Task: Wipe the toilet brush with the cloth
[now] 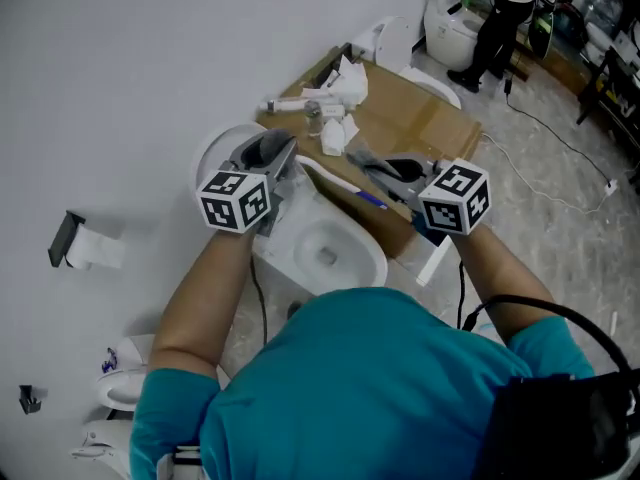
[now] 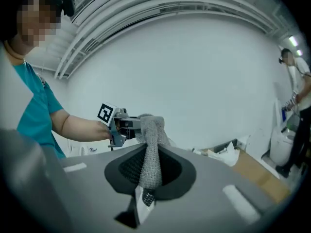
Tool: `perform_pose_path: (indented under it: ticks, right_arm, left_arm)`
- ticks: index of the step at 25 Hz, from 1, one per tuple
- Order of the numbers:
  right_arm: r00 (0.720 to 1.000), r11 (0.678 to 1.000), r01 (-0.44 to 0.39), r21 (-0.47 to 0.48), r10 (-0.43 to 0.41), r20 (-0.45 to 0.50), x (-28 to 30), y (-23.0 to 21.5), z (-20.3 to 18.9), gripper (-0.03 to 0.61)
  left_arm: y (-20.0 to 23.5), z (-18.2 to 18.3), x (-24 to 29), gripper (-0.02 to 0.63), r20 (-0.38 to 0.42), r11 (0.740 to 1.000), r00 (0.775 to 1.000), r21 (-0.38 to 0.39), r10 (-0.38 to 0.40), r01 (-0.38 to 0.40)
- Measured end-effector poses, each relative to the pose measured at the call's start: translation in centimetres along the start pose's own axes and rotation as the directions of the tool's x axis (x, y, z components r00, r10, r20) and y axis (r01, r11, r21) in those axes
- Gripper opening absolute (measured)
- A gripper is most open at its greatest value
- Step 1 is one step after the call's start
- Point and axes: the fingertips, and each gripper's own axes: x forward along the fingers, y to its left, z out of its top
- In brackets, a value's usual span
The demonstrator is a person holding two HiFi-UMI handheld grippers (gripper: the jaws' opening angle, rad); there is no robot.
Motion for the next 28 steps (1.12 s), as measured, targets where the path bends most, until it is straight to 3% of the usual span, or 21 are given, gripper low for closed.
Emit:
perform_pose_path:
  ticks: [3, 8, 12, 20, 28]
  right_arm:
    - [0.999, 0.994, -0.020, -0.110, 0.015, -0.050, 4.6, 2.1, 3.5, 0.018]
    - [0.987, 0.964, -0.034, -0.262, -0.009, -0.161, 12.2, 5.4, 5.6, 0.018]
    - [0.980, 0.939, -0.021, -0.342, -0.050, -0.195, 16.0, 6.2, 7.4, 0.018]
    - [0.978, 0.923, -0.019, -0.385, -0.063, -0.201, 17.9, 6.9, 9.9, 0.018]
    - [0.966, 0.932, -0.021, -0.362, -0.075, -0.248, 17.2, 5.1, 8.7, 0.018]
  left_arm:
    - [1.1, 3.0, -1.6, 0.175, 0.033, 0.999, 0.999, 0.036, -0.021, 0.020]
    - [3.9, 5.3, -4.4, 0.176, 0.035, 0.997, 0.999, 0.061, -0.039, 0.036]
    - [5.6, 6.8, -5.6, 0.176, 0.061, 0.998, 0.997, 0.030, -0.054, 0.052]
    - [7.6, 9.0, -7.0, 0.176, 0.121, 0.998, 0.992, -0.049, -0.038, 0.044]
    - [8.4, 10.4, -6.4, 0.175, 0.159, 0.993, 0.987, -0.104, -0.029, 0.046]
